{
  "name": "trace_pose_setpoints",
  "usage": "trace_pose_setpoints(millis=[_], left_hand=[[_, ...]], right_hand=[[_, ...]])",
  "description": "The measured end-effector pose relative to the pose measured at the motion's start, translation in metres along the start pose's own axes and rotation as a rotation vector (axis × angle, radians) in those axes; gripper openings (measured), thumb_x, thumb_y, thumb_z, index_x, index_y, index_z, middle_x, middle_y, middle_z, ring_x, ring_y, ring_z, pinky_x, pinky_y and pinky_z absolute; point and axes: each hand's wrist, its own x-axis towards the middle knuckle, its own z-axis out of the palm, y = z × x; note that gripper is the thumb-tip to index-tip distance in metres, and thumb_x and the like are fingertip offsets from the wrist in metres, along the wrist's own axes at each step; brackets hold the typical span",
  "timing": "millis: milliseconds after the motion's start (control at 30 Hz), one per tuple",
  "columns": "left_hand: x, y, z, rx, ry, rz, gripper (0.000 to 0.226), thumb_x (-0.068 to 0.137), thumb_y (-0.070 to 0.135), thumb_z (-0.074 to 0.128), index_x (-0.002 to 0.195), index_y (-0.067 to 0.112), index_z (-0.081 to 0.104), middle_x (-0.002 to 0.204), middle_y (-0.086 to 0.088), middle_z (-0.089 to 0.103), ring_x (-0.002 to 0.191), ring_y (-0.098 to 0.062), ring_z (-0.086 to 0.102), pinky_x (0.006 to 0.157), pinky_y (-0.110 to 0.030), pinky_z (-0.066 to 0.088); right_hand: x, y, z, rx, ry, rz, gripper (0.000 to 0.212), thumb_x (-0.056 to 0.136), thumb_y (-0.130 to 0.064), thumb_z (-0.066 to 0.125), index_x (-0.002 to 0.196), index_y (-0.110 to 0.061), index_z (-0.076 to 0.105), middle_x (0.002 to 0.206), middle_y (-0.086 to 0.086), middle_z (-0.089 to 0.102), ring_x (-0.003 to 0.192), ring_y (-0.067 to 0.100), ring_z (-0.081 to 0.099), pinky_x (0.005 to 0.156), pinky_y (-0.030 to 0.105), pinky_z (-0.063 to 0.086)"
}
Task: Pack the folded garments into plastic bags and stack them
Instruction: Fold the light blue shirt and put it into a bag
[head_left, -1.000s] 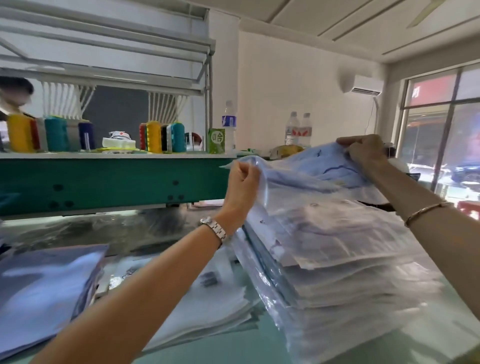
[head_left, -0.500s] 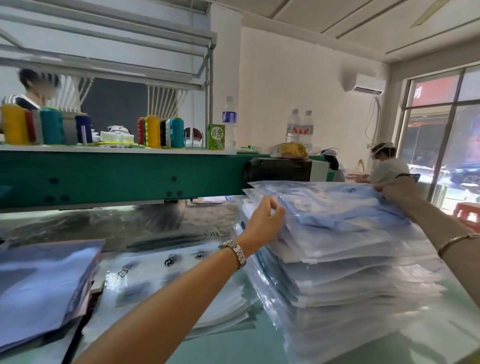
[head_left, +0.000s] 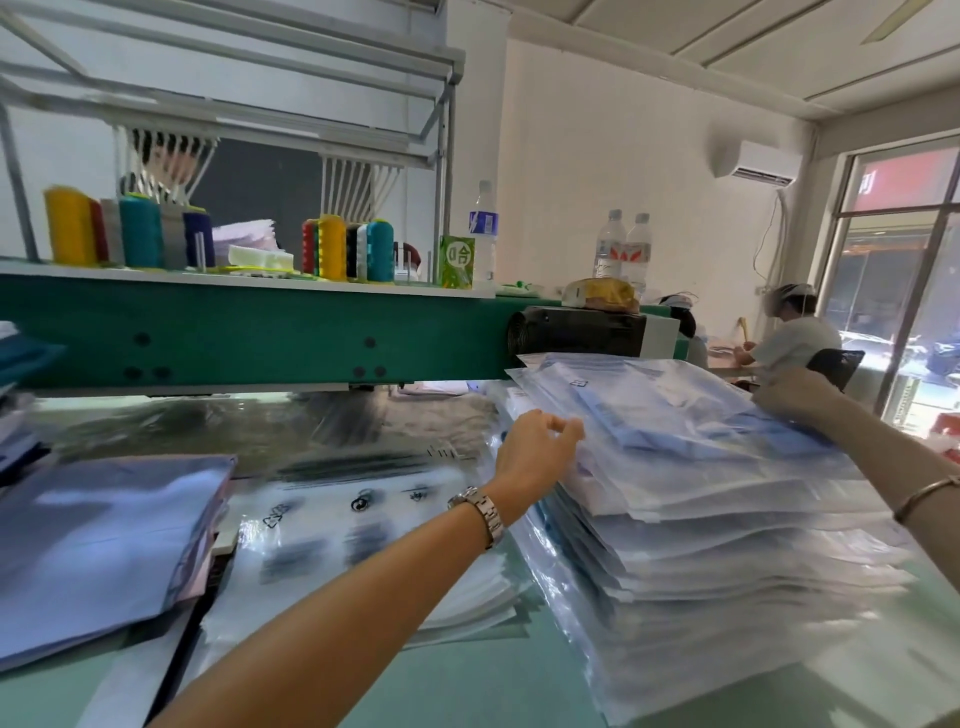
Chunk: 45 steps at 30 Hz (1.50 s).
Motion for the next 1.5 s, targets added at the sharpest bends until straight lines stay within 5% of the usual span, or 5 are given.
trace_pose_setpoints(millis=[133, 400, 833, 1200, 1500], left_hand=[[-0.003, 0.003, -0.004, -0.084, 0.002, -0.063, 0.02, 0.093, 0.031, 0.055, 0.08, 0.02, 0.066, 0.14, -0.008, 0.051, 0.122, -0.021, 0.052, 0.104, -0.043, 0.043], [-0.015, 0.002, -0.001, -0.108, 0.062, 0.03, 0.024, 0.09, 0.026, 0.055, 0.084, 0.003, 0.062, 0.113, 0.014, 0.052, 0.112, -0.011, 0.047, 0.078, -0.02, 0.035], [-0.061, -0.072, -0.086, 0.275, 0.149, 0.102, 0.007, 0.097, 0.024, 0.052, 0.093, 0.022, 0.058, 0.119, 0.007, 0.053, 0.106, -0.006, 0.05, 0.089, -0.025, 0.041], [-0.152, -0.197, -0.208, 0.525, 0.519, -0.102, 0.026, 0.092, 0.005, 0.053, 0.094, 0.029, 0.064, 0.091, 0.01, 0.071, 0.08, -0.014, 0.065, 0.067, -0.032, 0.049], [-0.186, -0.225, -0.222, 0.432, 0.489, -0.022, 0.03, 0.092, 0.004, 0.048, 0.084, 0.027, 0.065, 0.08, 0.017, 0.066, 0.076, -0.002, 0.062, 0.07, -0.028, 0.049]], right_hand=[[-0.006, -0.009, -0.003, -0.032, -0.043, -0.023, 0.027, 0.093, -0.01, 0.051, 0.108, 0.01, 0.061, 0.113, 0.028, 0.06, 0.11, 0.041, 0.054, 0.08, 0.037, 0.038], [-0.01, -0.006, -0.001, -0.142, -0.088, -0.07, 0.023, 0.096, -0.013, 0.049, 0.075, -0.007, 0.058, 0.103, 0.017, 0.066, 0.083, 0.025, 0.056, 0.073, 0.029, 0.04], [-0.187, -0.176, 0.027, -0.241, 0.177, -0.609, 0.042, 0.1, -0.038, 0.032, 0.131, -0.014, 0.047, 0.131, 0.014, 0.05, 0.117, 0.03, 0.048, 0.096, 0.043, 0.038], [-0.294, -0.267, 0.224, 0.126, -0.523, -1.014, 0.04, 0.102, -0.029, 0.039, 0.14, -0.016, 0.045, 0.14, 0.008, 0.05, 0.127, 0.027, 0.048, 0.099, 0.035, 0.041], [-0.306, -0.26, 0.28, 0.313, -0.415, -1.214, 0.046, 0.098, -0.052, 0.041, 0.135, -0.027, 0.053, 0.145, -0.01, 0.048, 0.132, 0.01, 0.044, 0.104, 0.026, 0.037]])
